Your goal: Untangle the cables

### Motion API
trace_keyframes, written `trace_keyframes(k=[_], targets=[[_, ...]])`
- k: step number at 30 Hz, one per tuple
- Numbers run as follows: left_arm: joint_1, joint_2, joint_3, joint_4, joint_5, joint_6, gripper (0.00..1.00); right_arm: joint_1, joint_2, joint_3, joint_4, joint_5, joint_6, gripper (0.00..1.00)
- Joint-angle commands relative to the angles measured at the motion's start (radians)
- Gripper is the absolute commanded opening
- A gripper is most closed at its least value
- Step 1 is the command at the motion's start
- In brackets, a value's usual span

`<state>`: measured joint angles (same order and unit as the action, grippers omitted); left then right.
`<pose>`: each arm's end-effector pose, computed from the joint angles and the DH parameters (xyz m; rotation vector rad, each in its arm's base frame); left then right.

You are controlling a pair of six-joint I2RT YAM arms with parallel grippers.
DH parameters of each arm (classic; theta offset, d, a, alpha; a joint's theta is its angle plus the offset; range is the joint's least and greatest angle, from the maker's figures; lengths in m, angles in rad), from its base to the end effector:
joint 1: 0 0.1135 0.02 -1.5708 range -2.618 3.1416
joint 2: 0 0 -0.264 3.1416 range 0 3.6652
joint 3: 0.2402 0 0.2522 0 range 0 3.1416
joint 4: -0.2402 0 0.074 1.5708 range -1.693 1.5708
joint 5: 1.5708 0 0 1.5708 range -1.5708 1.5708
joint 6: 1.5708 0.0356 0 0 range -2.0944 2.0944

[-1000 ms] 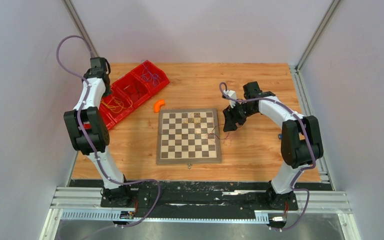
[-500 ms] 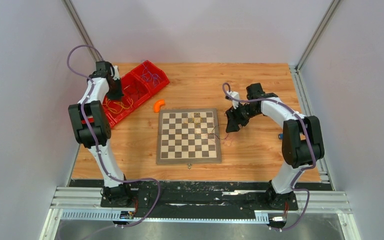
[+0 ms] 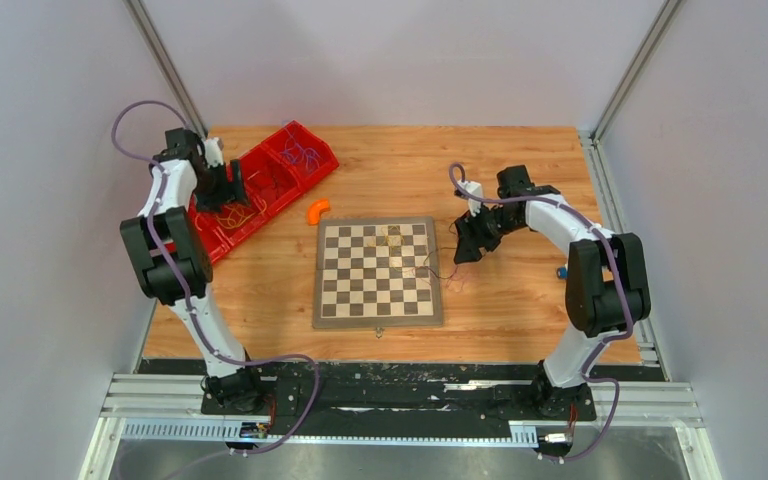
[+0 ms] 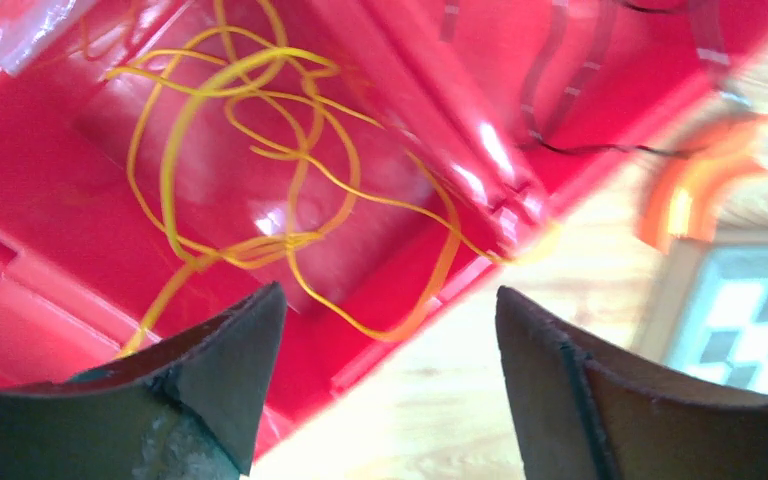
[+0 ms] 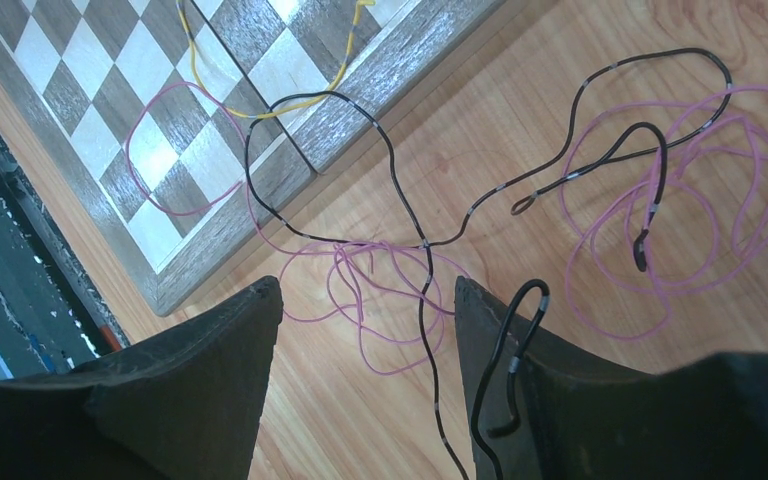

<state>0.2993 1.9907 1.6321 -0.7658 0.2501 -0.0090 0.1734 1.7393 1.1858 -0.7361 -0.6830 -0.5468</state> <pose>0.4086 0.1169 0.2269 -0.3328 2.6353 -0.2431 0.3235 0.0795 0.1984 -1.0466 2.4057 0.8463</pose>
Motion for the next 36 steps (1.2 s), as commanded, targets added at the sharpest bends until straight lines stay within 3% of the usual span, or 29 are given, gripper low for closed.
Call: trace_keyframes(k=[1, 6, 11, 14, 20, 27, 31, 36], targets=[[-0.006, -0.216, 0.02, -0.022, 0.142, 0.164, 0.9, -0.003, 0.006, 0.069, 0.005, -0.035, 0.005, 0.63], [0.053, -0.254, 0.047, -0.2, 0.134, 0.388, 0.89, -0.003, 0.028, 0.122, -0.017, -0.033, 0.004, 0.63], [0.165, -0.222, 0.049, -0.31, 0.1, 0.481, 0.77, -0.002, 0.042, 0.158, -0.05, -0.032, 0.001, 0.63], [0.19, -0.202, 0.032, -0.295, 0.057, 0.528, 0.72, -0.002, 0.047, 0.181, -0.092, -0.026, -0.013, 0.63], [0.194, -0.137, -0.027, -0.191, -0.029, 0.599, 0.72, -0.001, 0.067, 0.235, -0.178, 0.004, -0.042, 0.63], [0.193, -0.039, -0.013, -0.124, 0.03, 0.607, 0.68, 0.001, 0.063, 0.282, -0.233, 0.027, -0.047, 0.64], [0.193, -0.014, 0.023, -0.125, 0.067, 0.605, 0.52, 0.002, 0.057, 0.295, -0.249, 0.037, -0.054, 0.63], [0.189, -0.027, 0.053, -0.154, 0.109, 0.616, 0.24, 0.003, 0.047, 0.287, -0.251, 0.034, -0.055, 0.63]])
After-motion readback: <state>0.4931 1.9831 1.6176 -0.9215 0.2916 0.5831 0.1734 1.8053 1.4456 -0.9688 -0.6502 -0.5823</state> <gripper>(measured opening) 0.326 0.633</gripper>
